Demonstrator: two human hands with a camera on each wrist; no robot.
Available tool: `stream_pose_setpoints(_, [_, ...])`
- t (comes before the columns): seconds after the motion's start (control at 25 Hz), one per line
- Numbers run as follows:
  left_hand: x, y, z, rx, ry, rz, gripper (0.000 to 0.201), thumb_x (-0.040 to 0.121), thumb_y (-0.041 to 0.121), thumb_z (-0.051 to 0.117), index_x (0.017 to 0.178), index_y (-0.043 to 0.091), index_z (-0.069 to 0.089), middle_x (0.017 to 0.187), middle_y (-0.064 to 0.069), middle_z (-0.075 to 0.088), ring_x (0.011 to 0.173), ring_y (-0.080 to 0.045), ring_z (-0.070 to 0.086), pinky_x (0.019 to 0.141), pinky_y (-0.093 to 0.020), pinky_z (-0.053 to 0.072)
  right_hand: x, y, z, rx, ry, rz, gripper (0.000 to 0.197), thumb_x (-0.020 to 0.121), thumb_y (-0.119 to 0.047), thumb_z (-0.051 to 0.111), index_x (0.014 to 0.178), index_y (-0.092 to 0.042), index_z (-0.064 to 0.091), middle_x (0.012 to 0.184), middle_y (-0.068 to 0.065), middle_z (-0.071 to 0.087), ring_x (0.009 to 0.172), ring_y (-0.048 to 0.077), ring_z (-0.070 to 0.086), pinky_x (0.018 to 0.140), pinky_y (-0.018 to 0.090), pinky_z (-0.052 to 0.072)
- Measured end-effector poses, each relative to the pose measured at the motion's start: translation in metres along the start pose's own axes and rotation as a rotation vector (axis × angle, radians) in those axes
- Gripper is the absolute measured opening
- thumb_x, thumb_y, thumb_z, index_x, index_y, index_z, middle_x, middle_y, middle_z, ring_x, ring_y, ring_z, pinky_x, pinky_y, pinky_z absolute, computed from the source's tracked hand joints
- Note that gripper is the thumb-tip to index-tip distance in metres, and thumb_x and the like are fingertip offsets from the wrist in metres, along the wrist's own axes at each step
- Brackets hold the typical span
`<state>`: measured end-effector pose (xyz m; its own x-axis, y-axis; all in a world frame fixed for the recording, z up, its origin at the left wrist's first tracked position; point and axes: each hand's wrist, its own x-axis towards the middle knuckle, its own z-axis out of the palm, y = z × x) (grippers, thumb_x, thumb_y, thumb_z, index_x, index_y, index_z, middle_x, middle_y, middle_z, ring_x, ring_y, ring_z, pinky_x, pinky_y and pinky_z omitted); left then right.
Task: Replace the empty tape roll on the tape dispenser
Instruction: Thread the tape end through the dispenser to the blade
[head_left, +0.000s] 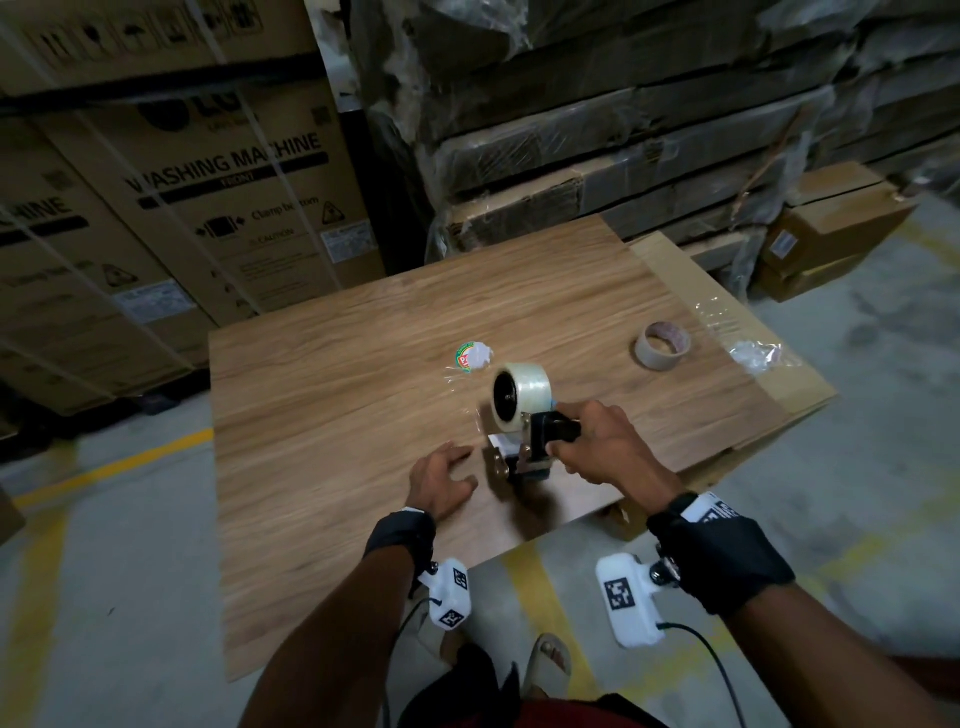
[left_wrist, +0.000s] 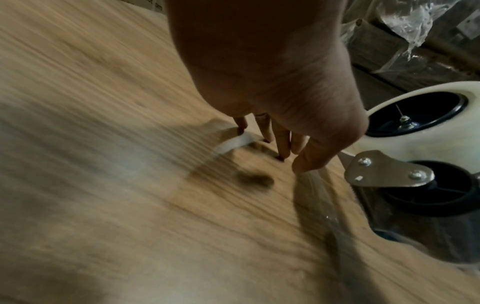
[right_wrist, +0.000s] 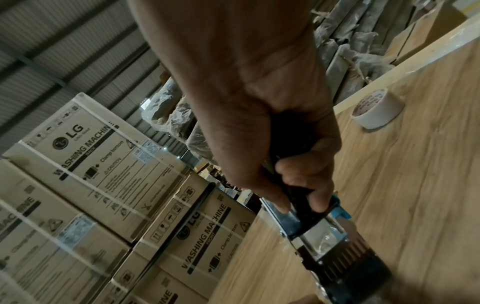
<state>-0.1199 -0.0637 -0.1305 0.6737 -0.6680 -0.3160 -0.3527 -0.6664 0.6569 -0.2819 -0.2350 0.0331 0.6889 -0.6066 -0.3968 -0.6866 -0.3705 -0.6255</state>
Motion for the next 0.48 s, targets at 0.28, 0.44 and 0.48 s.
stream_pose_setpoints(0.28, [0.015, 0.008, -0.017, -0.472, 0.162, -0.138, 0.045, 0.08, 0.023, 0.07, 0.125, 0.018, 0.071, 0.114, -0.002, 0.077, 0.108, -0.014, 0.071, 0.103, -0.033, 0.053, 0.021, 0.01, -0.004, 0.475, -0.008, 0.071, 0.054, 0.087, -0.01, 0.074, 0.138, -0.022, 0.06, 0.067, 0.016, 0.071, 0.039, 0.013, 0.051, 0.04, 0.023, 0.042])
stream_pose_setpoints(0.44, [0.029, 0.016, -0.027, -0.706, 0.188, -0.106, 0.034, 0.092, 0.02, 0.062, 0.124, 0.016, 0.072, 0.118, 0.001, 0.074, 0.112, -0.019, 0.069, 0.099, -0.034, 0.053, 0.026, 0.008, -0.003, 0.655, -0.066, 0.066, 0.04, 0.09, -0.009, 0.071, 0.128, -0.023, 0.069, 0.069, 0.017, 0.067, 0.042, 0.014, 0.047, 0.04, 0.019, 0.04])
stream_pose_setpoints(0.48, [0.034, 0.02, -0.03, -0.818, 0.189, -0.118, 0.032, 0.093, 0.021, 0.06, 0.123, 0.016, 0.073, 0.116, 0.001, 0.076, 0.11, -0.02, 0.07, 0.096, -0.037, 0.054, 0.028, 0.007, -0.001, 0.711, -0.077, 0.065, 0.038, 0.09, -0.008, 0.071, 0.126, -0.022, 0.07, 0.07, 0.018, 0.065, 0.043, 0.014, 0.046, 0.04, 0.018, 0.038])
